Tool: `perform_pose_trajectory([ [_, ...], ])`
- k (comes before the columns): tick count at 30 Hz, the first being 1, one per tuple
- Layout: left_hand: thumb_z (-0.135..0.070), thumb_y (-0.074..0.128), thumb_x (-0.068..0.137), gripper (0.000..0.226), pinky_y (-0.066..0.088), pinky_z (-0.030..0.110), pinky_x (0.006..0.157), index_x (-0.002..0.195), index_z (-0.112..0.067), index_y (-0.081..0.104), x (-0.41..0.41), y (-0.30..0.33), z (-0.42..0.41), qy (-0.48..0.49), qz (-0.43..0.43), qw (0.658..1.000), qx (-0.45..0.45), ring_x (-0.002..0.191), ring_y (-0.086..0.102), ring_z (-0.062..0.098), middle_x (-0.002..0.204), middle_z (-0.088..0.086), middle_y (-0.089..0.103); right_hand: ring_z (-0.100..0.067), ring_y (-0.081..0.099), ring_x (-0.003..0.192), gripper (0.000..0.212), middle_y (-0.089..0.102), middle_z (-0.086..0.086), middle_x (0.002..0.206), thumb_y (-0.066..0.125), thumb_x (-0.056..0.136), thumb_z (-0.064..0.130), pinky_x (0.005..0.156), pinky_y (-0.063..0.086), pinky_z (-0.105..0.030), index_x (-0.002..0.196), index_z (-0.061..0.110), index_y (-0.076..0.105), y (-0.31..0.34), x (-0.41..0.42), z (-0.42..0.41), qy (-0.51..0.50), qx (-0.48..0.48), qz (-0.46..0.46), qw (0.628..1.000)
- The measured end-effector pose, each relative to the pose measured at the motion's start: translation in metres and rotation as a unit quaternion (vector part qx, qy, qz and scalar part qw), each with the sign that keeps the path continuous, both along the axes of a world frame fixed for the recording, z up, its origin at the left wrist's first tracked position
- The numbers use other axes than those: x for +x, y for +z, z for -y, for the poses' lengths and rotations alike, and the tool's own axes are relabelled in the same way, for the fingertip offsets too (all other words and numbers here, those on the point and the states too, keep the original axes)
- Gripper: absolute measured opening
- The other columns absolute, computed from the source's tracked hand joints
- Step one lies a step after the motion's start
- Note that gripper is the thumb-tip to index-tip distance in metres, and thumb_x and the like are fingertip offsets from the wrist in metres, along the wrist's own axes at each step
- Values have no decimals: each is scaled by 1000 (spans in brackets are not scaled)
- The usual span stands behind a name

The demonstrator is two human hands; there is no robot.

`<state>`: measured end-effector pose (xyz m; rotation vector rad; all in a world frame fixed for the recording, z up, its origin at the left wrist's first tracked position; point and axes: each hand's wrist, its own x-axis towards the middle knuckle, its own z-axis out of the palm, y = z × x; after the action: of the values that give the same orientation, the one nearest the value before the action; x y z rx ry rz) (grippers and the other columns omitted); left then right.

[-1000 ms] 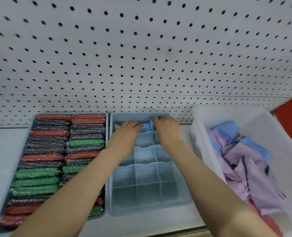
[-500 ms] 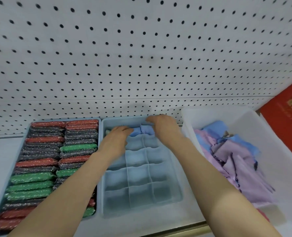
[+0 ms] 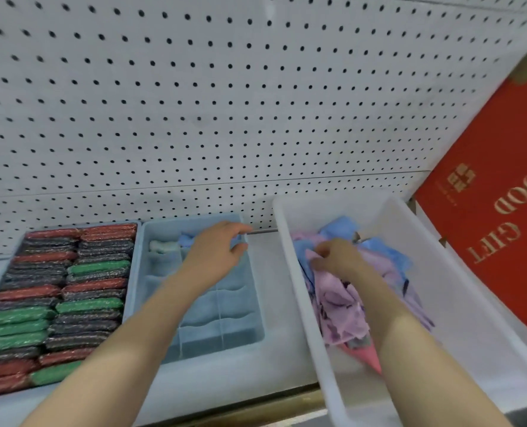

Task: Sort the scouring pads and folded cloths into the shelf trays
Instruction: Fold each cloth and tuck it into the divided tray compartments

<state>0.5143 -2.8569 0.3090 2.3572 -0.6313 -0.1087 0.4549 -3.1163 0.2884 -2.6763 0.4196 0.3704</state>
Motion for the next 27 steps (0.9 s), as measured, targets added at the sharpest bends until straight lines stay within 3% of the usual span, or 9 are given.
perform_pose_trajectory([
  [3, -12, 63, 92, 32, 46, 27, 94, 123, -18, 65, -16, 17, 18, 2, -28, 998, -49, 107, 61, 14, 118, 1, 64, -17, 37, 60, 33, 38, -4, 59, 62, 90, 21, 52, 29, -28, 63, 13, 44, 36, 2, 10, -52, 93, 75, 992],
  [8, -24, 73, 86, 43, 49, 18, 92, 127, -25, 59, -38, 57, 46, -35, -75, 978, -190, 105, 60, 2, 119, -8, 64, -17, 50, 74, 25, 55, -9, 78, 61, 93, 15, 74, 41, -34, 89, -10, 61, 114, -12, 6, -39, 359, 169, 917],
  [10, -31, 77, 82, 41, 50, 15, 86, 119, -31, 60, -43, 75, 55, -44, -90, 970, -223, 99, 63, -2, 111, -14, 67, -18, 54, 76, 24, 61, -11, 80, 60, 95, 17, 77, 46, -38, 89, -6, 65, 141, -17, -9, 9, 375, 200, 905],
  [12, -36, 76, 79, 22, 51, 19, 72, 96, -30, 64, -45, 90, 59, -16, -56, 978, -200, 76, 65, 0, 84, -15, 71, -19, 57, 76, 22, 65, -12, 81, 60, 96, 18, 75, 48, -37, 86, 0, 68, 164, -19, -27, 44, 387, 231, 892],
  [15, -29, 69, 80, 17, 42, 25, 54, 74, -16, 59, -45, 104, 46, 40, 9, 987, -158, 48, 50, 5, 54, -10, 58, -16, 54, 65, 18, 61, -5, 73, 57, 98, 15, 60, 44, -26, 83, 8, 67, 192, -21, -51, 44, 448, 291, 844],
  [19, -22, 69, 85, 17, 40, 23, 48, 71, -15, 60, -42, 113, -4, 79, 14, 979, -187, 45, 51, 12, 53, -5, 59, -13, 60, 70, 15, 65, -2, 80, 55, 97, 14, 63, 51, -24, 90, 13, 68, 210, -15, -60, -40, 490, 378, 785],
  [21, -23, 70, 85, 16, 41, 25, 53, 70, -20, 64, -41, 119, -32, 101, -10, 962, -253, 52, 52, 13, 57, -6, 59, -14, 60, 72, 18, 66, -2, 82, 53, 96, 13, 66, 54, -26, 88, 15, 69, 210, -10, -62, -64, 465, 392, 791],
  [24, -23, 70, 83, 5, 45, 33, 62, 80, -20, 70, -41, 129, -63, 123, -26, 940, -316, 66, 59, 19, 74, 9, 68, -10, 59, 62, 23, 64, 5, 68, 53, 92, 13, 60, 55, -21, 75, 20, 68, 200, -5, -73, -89, 463, 383, 794],
  [27, -14, 68, 88, 7, 45, 33, 65, 84, -19, 65, -41, 135, -82, 123, -46, 932, -338, 70, 58, 18, 77, 2, 65, -9, 51, 55, 24, 55, 7, 61, 53, 90, 16, 56, 48, -21, 70, 23, 64, 189, 1, -88, -91, 475, 363, 797],
])
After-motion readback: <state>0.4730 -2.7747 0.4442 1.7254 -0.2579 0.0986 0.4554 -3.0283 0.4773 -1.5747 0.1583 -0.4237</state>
